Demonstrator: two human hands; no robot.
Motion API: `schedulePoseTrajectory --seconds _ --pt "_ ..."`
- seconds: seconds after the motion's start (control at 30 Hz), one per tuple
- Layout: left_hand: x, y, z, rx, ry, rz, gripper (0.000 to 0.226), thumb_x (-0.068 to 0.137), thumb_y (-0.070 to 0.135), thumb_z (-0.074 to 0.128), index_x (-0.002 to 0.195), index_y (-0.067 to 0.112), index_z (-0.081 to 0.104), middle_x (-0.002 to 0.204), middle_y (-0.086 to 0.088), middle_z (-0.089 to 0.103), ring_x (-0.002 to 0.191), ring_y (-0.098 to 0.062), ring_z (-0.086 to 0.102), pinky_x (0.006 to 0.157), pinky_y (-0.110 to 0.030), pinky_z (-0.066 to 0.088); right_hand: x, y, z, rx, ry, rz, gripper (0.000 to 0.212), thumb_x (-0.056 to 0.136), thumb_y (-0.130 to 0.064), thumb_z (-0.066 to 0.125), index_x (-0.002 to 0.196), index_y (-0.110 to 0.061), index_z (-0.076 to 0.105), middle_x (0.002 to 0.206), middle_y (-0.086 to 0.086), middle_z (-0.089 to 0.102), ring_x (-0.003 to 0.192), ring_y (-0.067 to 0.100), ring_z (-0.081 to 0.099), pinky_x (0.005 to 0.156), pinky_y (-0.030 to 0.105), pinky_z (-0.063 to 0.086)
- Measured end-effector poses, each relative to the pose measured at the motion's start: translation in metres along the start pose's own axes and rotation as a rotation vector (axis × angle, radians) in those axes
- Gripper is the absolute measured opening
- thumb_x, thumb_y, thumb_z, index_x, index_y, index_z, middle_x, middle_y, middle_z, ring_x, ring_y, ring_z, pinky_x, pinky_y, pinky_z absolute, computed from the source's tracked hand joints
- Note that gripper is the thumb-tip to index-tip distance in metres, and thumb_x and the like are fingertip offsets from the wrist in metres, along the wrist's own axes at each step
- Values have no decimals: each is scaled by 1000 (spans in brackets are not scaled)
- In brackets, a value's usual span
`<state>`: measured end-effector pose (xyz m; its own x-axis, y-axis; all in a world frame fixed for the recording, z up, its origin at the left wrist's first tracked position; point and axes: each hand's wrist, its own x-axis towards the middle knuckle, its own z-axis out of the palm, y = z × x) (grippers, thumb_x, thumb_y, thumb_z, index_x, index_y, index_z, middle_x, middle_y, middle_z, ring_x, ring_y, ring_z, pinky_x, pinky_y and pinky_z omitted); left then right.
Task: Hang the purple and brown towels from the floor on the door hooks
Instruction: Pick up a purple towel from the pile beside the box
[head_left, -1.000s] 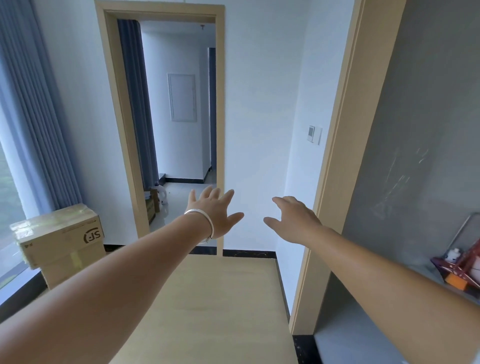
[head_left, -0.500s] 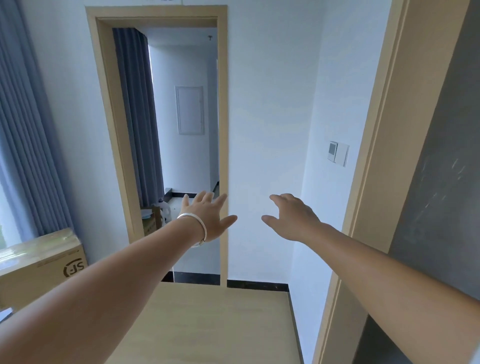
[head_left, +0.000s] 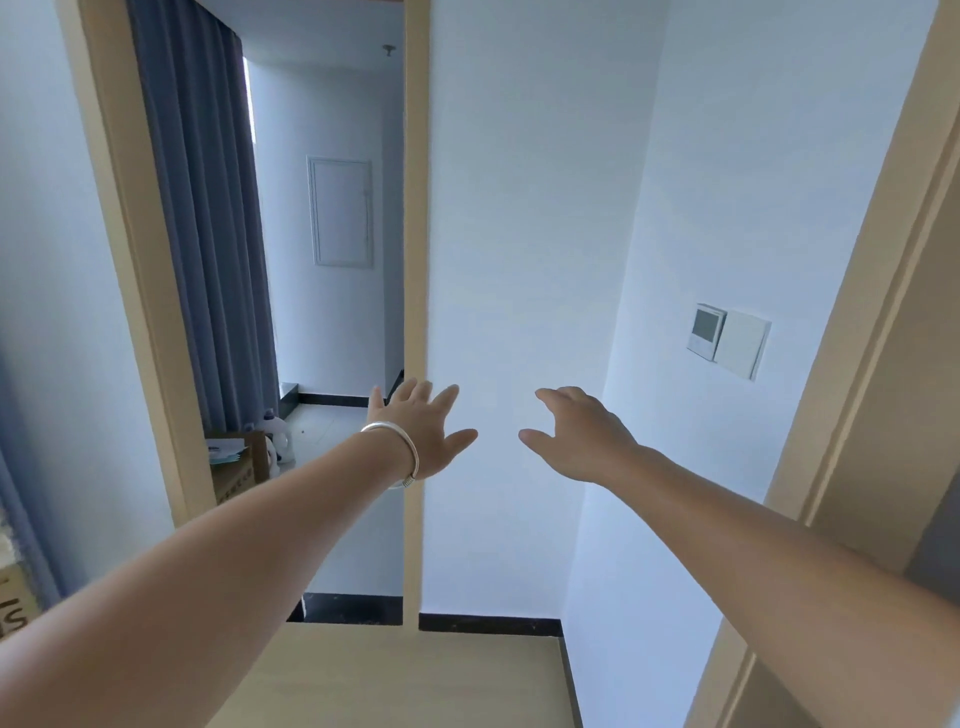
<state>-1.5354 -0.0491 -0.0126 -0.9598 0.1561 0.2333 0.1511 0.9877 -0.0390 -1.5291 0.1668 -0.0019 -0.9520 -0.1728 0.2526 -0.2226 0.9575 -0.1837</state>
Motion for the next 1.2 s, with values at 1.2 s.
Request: schedulePoseTrajectory --seconds 1.2 --pt "65 -472 81 163 -138 -1043 75 91 69 24 153 32 5 161 -1 13 149 -22 -1 117 -56 0 419 -436 237 270 -347 -986 70 94 -55 44 152 -25 19 158 -1 21 142 23 25 110 45 31"
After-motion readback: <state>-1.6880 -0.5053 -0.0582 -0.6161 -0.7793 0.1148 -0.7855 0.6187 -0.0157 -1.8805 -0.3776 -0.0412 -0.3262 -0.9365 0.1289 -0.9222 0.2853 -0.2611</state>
